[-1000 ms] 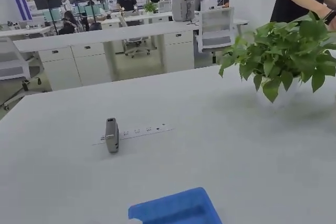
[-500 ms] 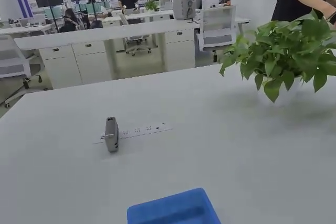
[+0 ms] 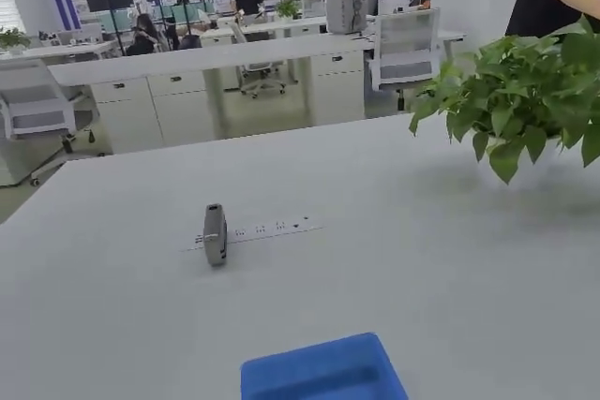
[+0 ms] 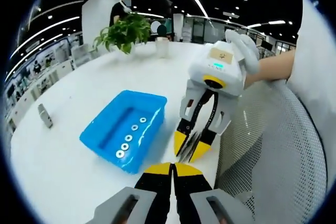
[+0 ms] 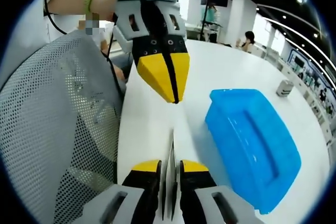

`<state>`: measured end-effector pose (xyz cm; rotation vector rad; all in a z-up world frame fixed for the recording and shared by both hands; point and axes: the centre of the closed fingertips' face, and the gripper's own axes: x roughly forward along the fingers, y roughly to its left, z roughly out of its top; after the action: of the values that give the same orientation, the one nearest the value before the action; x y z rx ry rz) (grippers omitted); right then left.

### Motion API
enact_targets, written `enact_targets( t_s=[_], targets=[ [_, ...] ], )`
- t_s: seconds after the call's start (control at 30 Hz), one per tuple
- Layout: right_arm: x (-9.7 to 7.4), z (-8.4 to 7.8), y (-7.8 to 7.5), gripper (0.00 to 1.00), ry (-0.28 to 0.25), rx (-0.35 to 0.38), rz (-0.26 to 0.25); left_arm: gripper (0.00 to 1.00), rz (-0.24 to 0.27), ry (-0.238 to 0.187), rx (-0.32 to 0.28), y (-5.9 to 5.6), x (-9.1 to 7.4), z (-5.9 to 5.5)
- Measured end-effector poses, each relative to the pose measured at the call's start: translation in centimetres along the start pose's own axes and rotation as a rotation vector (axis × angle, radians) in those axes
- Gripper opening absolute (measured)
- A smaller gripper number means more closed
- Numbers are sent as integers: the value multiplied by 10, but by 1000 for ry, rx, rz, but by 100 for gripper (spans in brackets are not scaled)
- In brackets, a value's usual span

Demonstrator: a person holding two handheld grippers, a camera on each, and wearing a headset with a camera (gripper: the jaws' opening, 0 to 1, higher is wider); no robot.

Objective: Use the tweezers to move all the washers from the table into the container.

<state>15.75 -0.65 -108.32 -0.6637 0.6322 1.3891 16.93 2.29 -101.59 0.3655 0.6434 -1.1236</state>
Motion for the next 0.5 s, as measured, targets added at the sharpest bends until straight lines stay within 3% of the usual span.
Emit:
enact_targets(
  t_s=[0.13,0.27,0.43,0.5],
  targets=[
    [-9,2,-2,16,-30,41,-14,0,60,-83,-88,7,-16,7],
    [-31,15,-12,22,-118,130,-83,0,147,-190,-185,17,-37,15],
    [-80,31,-32,36,-301,286,-239,22,304,-304,-260,35,-64,22],
    [-104,32,-42,42,-372,343,-318,35,376,-386,-323,43,-76,27]
  ],
)
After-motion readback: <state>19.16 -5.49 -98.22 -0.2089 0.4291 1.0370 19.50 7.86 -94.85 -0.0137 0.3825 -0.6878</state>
